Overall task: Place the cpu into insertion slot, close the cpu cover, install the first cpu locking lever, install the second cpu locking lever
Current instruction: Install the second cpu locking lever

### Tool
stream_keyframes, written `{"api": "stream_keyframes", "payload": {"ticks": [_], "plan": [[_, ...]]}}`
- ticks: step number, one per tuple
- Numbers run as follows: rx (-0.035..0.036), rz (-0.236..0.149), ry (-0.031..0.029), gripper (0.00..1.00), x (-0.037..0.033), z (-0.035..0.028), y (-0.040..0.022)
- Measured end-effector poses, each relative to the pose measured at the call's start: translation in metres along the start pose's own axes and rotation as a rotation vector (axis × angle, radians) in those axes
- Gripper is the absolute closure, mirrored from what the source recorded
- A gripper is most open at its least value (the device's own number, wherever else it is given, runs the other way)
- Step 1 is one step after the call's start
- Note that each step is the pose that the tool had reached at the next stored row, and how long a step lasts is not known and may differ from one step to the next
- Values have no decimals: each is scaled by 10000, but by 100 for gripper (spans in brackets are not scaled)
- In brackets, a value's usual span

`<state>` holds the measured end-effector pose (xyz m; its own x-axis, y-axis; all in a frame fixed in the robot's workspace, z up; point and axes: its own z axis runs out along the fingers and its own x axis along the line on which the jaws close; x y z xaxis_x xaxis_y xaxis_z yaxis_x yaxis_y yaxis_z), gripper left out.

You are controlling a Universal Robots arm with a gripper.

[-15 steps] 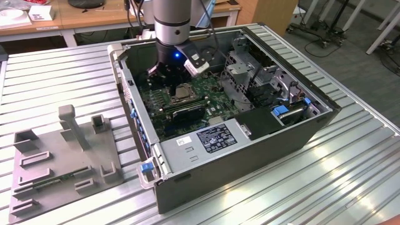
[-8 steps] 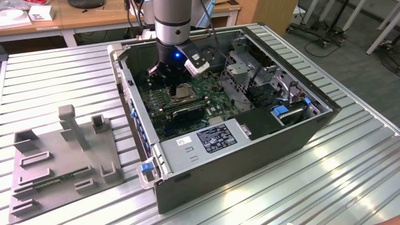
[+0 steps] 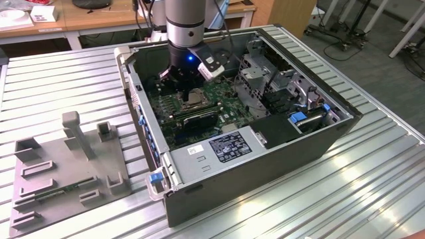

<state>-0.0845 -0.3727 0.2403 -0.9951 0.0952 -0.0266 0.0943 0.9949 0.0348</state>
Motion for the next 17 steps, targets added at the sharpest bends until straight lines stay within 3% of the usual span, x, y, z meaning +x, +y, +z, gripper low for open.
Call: {"api": "stream_keyframes", "payload": {"ticks": [10, 17], "plan": [[0, 1, 0, 89, -240, 19, 46], [0, 1, 0, 89, -315, 51, 210]]}}
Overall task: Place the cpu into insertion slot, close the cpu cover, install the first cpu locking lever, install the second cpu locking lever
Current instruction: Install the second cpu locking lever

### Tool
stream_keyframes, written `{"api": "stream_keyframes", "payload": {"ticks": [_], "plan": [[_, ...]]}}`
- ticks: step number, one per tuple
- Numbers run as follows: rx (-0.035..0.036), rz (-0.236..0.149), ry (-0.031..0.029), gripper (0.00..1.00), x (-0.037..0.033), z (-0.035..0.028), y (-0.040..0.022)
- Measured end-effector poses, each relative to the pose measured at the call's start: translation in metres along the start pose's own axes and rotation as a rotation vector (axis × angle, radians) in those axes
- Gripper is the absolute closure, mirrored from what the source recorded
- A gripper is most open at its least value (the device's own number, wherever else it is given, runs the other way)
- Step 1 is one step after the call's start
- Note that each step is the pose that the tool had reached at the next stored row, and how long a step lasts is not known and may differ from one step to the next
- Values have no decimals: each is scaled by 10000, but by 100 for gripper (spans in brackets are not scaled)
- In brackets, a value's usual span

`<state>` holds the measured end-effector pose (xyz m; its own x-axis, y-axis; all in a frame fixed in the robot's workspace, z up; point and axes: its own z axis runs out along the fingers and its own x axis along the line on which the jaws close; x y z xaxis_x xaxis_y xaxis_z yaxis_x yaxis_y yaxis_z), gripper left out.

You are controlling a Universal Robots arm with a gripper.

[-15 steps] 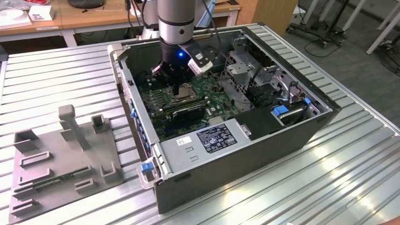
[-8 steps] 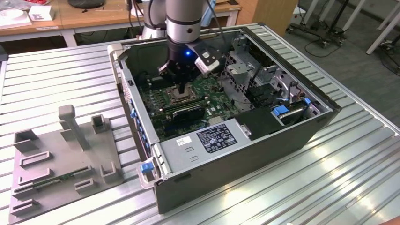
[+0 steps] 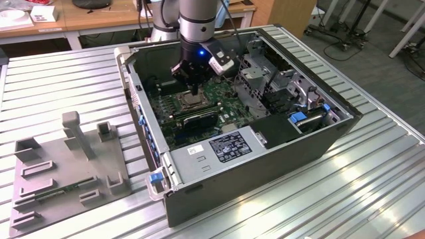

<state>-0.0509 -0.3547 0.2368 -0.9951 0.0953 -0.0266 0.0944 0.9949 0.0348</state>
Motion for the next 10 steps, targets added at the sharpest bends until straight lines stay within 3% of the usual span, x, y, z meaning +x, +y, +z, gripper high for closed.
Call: {"api": "stream_keyframes", "payload": {"ticks": [3, 10], "plan": [[-1, -1, 0, 89, -19, 12, 50], [-1, 0, 0, 89, -19, 14, 63]]}}
